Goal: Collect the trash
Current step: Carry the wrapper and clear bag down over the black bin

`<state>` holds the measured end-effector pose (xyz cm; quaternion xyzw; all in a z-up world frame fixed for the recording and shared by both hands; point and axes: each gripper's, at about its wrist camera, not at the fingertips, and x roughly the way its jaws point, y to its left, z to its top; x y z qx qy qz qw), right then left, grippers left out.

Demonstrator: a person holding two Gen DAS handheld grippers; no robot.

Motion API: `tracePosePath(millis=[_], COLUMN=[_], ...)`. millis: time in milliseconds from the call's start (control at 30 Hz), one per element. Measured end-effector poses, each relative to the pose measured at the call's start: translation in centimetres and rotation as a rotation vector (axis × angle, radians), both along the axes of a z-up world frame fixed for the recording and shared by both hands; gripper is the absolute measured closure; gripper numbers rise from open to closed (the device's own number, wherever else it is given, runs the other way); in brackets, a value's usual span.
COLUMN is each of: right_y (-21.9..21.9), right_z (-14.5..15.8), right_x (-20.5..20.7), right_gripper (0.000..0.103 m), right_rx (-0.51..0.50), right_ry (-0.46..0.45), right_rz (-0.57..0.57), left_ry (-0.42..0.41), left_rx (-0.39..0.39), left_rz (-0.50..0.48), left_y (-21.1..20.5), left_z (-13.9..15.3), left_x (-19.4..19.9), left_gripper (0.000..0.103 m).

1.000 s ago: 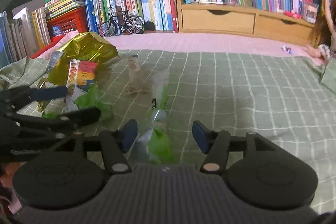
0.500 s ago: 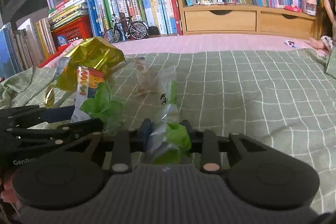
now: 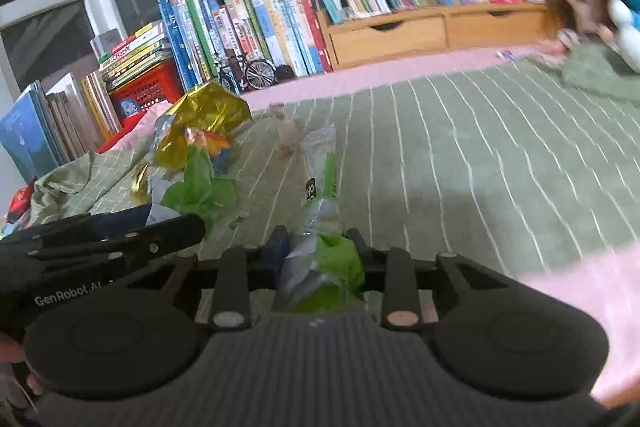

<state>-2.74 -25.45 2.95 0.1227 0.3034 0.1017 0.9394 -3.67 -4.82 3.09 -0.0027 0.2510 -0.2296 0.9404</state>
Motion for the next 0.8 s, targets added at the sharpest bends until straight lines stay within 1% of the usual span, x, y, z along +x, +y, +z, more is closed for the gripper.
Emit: tracePosePath(millis=[133, 233, 367, 500, 600, 800], right_y=[0.2, 0.2, 0.3, 0.9, 1.1, 1.2], right_z=[-0.5, -0.9, -1.3, -1.5, -1.8, -2.4], right_x=[-3.1, -5.3, -7.8, -10.3, -11.8, -13.7], right_gripper=[0.067, 0.067, 0.067, 0.067, 0.067, 0.068], right_rx=[-0.036, -0.034, -0.032, -0.067, -0.080, -0.068], right_ry=[0.027, 0.050, 0.077, 0.099, 0.117, 0.163], right_rz=[-0.014, -0.022, -0.012, 0.014, 0.033, 0.063], left_ry=[0.000, 0.014, 0.031, 0.035, 0.048, 0.058], left_rx=[0.010, 0.008, 0.010, 0.018, 0.020, 0.046], left_rz=[-0.044, -0.065, -0.086, -0.104, -0.116, -0.138], left_y=[-0.1, 0.2, 0.5, 0.7, 0.7, 0.5], left_z=[-0.5, -0.9, -1.3, -1.6, -1.9, -2.5], left_x=[-2.7, -4.4, -6.4, -8.2, -9.7, -12.0], left_gripper=[0.051, 0.051, 0.051, 0.051, 0.051, 0.051])
